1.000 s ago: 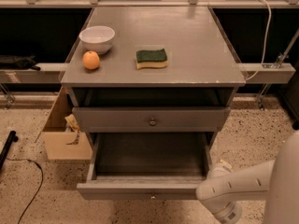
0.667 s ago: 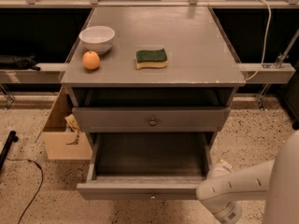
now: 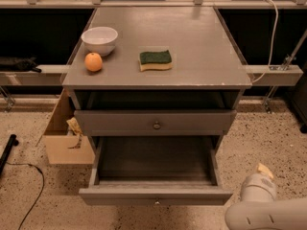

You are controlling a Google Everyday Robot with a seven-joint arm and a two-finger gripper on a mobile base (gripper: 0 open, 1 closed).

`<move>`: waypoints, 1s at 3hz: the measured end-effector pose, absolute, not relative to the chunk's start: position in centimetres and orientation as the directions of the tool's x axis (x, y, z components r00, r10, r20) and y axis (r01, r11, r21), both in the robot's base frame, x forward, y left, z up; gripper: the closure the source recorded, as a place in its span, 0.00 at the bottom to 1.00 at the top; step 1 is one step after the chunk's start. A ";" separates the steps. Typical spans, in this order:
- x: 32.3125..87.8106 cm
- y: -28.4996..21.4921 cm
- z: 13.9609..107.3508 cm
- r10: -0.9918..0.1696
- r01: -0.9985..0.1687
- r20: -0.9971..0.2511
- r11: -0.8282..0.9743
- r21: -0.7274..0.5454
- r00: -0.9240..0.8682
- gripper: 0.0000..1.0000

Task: Open middle drawer

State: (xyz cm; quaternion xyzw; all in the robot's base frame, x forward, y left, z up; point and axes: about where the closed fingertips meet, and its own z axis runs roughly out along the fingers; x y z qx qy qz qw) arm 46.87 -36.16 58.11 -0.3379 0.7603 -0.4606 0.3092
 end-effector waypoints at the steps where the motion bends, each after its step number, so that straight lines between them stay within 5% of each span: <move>1: 46.8 -36.4 59.0 -0.798 -0.216 -0.163 0.343 -0.914 -0.580 1.00; 2: 46.8 -36.4 59.0 -0.798 -0.216 -0.163 0.343 -0.914 -0.580 0.82; 3: 46.8 -36.4 59.0 -0.798 -0.216 -0.163 0.343 -0.914 -0.580 0.53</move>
Offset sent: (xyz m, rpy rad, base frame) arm -0.0002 -0.0019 0.0085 -0.0053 -0.0138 -0.0020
